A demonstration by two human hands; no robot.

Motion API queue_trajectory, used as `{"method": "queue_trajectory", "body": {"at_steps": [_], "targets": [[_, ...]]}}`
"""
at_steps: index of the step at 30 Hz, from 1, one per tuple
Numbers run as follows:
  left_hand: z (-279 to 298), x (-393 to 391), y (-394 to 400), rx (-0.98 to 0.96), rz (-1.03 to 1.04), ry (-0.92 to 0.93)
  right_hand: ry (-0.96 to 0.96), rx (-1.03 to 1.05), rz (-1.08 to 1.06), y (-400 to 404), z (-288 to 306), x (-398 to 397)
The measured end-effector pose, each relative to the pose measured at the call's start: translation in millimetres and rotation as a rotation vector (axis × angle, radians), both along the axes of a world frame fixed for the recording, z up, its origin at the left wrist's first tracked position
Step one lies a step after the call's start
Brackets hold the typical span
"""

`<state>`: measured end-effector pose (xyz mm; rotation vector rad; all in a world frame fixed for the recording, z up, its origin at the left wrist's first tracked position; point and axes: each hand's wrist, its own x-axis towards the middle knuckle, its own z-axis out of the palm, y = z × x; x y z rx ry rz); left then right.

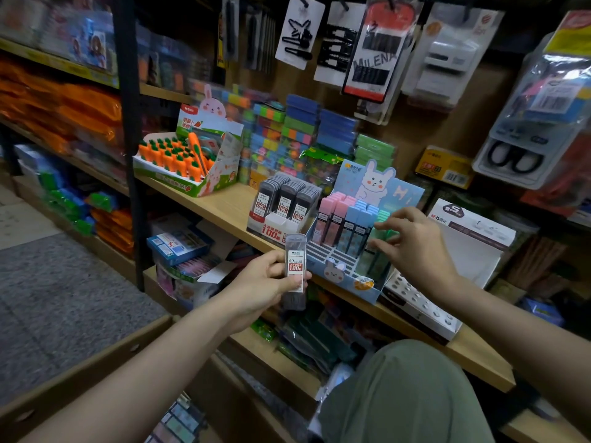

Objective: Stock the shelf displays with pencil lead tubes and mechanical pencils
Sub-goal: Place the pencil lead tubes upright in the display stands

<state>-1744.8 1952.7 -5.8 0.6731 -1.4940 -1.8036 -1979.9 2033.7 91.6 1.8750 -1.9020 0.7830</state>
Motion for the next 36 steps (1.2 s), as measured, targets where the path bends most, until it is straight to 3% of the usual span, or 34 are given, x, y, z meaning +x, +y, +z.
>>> {"method": "queue_trajectory", "body": {"at_steps": [5, 10, 14, 22, 28, 36], "targets": [[1, 3, -5, -0.082, 0.068, 0.022, -0.077, -0.078, 0.062, -4, 9, 20], [4, 5, -14, -0.187, 0.142, 0.029, -0.230, 0.231, 0.245, -38, 13, 76], [7, 11, -29, -0.261, 0.186, -0.031, -0.243, 0.247, 0.279, -66, 14, 97], [13, 28, -90, -0.191, 0.615, -0.273, -0.363, -0.055, 0.169, -120, 59, 80], [8, 11, -112, -0.413, 0.610, -0.385, -0.292, -0.135, 0.161, -156, 46, 86], [0, 2, -119, -0.403, 0.618, -0.303, -0.123, -0.080, 0.243, -179, 24, 100]]}}
